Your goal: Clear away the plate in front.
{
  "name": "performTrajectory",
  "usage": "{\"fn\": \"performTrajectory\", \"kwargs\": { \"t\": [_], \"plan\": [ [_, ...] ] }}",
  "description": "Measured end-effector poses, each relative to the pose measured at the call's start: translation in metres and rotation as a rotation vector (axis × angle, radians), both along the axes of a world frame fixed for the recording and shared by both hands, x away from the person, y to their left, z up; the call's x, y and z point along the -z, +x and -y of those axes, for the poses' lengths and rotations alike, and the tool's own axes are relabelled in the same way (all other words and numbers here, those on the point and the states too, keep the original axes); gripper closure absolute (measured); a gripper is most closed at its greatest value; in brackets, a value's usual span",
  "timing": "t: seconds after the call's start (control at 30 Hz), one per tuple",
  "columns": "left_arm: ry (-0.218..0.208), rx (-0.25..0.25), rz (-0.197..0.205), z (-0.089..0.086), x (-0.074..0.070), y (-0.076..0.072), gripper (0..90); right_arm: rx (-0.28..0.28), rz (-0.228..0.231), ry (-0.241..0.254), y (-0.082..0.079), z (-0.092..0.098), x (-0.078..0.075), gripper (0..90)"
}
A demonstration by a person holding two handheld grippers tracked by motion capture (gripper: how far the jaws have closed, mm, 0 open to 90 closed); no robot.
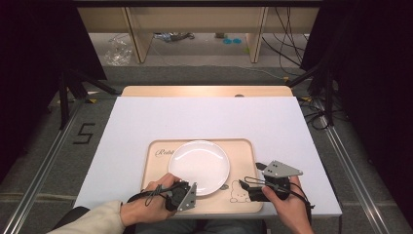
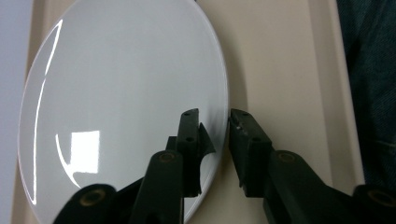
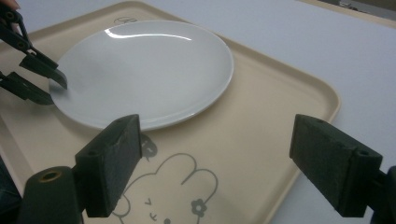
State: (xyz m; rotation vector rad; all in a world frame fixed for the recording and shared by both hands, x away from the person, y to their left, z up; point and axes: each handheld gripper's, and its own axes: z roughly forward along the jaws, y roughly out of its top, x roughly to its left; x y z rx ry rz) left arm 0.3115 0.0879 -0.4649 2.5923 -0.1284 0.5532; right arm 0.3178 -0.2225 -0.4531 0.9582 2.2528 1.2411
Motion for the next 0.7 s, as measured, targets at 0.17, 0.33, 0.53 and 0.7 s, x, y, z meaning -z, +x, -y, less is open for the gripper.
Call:
{"fn": "performTrajectory", "kwargs": {
  "t": [0.17,0.33,0.53,0.7],
  "plan": [
    [-0.073,-0.006,-0.041,-0.005,-0.004,0.003,61.3,0.0,0.005,-0.002,0.0,0.0,0.0,17.9],
    [-0.175,-0.034,-0.078,-0.01,-0.015,0.003,48.1,0.003,0.006,0.0,0.0,0.001,0.0,17.9],
    [-0.255,-0.055,-0.071,-0.018,-0.022,0.001,37.7,0.003,0.009,0.005,0.0,0.001,0.0,17.9],
    [-0.301,-0.092,-0.032,-0.03,-0.027,0.003,30.1,0.004,0.014,0.009,0.0,0.001,-0.001,17.9]
  ]
}}
